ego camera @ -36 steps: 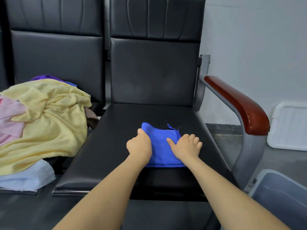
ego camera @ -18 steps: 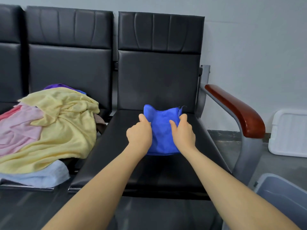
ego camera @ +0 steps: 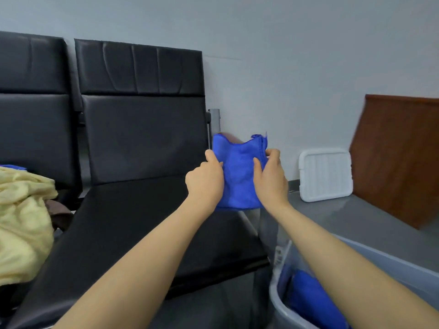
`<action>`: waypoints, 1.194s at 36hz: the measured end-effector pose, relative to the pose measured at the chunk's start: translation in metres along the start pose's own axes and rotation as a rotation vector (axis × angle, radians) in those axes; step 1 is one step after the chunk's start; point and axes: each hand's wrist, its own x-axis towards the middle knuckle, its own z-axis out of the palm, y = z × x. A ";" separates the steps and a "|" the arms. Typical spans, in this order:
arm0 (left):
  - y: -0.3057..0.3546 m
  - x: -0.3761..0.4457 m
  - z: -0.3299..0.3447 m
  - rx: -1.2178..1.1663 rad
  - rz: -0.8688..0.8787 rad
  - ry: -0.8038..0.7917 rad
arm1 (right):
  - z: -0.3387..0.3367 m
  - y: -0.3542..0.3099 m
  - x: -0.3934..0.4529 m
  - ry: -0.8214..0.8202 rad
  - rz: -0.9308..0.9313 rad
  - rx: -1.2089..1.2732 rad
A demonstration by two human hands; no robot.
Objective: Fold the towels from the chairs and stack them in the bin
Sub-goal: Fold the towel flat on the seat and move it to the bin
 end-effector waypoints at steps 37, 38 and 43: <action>0.289 -0.148 0.343 -0.221 0.313 -0.939 | -0.035 0.481 -0.125 -0.558 0.649 -0.076; 0.287 -0.150 0.348 -0.206 0.312 -0.947 | -0.033 0.484 -0.128 -0.612 0.663 -0.083; 0.287 -0.164 0.377 -0.003 0.350 -1.006 | -0.021 0.505 -0.144 -0.842 0.755 -0.071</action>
